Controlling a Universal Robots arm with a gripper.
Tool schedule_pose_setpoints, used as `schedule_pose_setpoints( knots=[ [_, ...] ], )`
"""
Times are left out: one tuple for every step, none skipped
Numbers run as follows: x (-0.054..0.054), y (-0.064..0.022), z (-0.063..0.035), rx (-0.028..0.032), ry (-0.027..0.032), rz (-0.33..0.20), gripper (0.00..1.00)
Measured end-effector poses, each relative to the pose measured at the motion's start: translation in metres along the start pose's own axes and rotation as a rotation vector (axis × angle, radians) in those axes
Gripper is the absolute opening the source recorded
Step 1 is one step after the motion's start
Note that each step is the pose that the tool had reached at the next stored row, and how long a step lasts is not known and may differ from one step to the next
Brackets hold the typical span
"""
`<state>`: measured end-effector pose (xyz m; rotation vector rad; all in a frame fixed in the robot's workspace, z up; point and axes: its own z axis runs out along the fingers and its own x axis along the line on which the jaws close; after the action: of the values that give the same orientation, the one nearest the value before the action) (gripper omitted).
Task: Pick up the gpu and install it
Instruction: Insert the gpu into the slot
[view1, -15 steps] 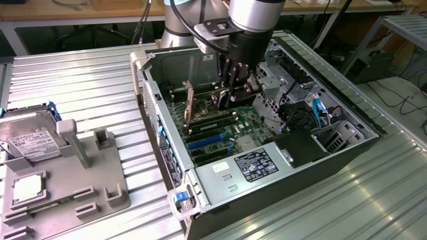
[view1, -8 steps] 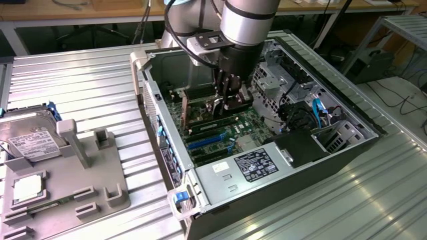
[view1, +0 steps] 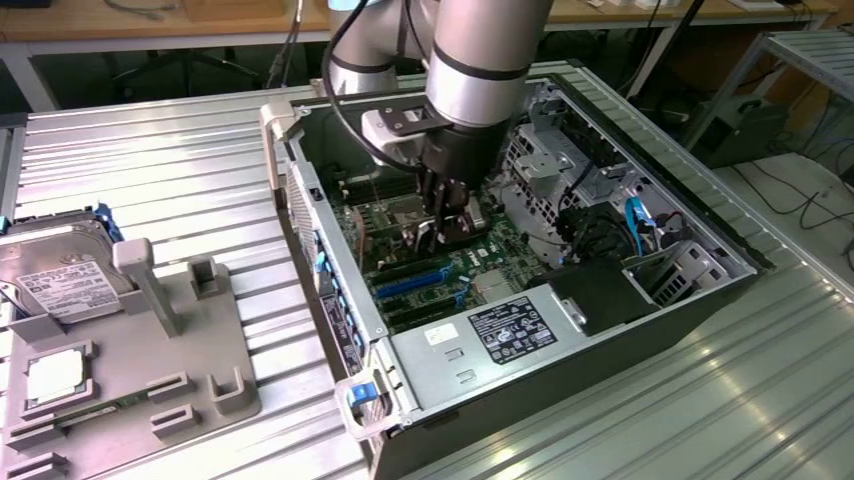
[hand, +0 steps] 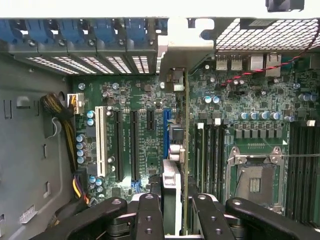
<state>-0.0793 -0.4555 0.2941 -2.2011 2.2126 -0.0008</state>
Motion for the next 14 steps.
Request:
schedule_pose_setpoints(
  knots=[
    [0.002, 0.0000, 0.0010, -0.0001, 0.0001, 0.000, 0.28],
    [0.003, 0.0006, 0.0024, -0.0002, 0.0000, 0.000, 0.28],
    [0.003, 0.0024, 0.0056, -0.0013, 0.0001, 0.000, 0.28],
    [0.003, 0.0027, 0.0121, -0.0036, 0.0003, 0.000, 0.28],
    [0.003, 0.0048, 0.0161, -0.0065, 0.0003, 0.000, 0.28],
    [0.004, 0.0057, 0.0181, -0.0072, 0.0006, 0.000, 0.28],
    [0.005, 0.0076, 0.0214, -0.0018, 0.0003, 0.000, 0.28],
    [0.005, 0.0088, 0.0235, -0.0016, 0.0003, 0.000, 0.28],
    [0.005, 0.0093, 0.0244, -0.0017, 0.0004, 0.000, 0.28],
    [0.005, 0.0097, 0.0249, -0.0016, 0.0004, 0.000, 0.28],
    [0.005, 0.0101, 0.0253, -0.0016, 0.0004, 0.000, 0.28],
    [0.005, 0.0104, 0.0256, -0.0017, 0.0005, 0.000, 0.28],
    [0.005, 0.0107, 0.0260, -0.0017, 0.0004, 0.000, 0.28],
    [0.005, 0.0110, 0.0263, -0.0017, 0.0004, 0.000, 0.28]
  ],
)
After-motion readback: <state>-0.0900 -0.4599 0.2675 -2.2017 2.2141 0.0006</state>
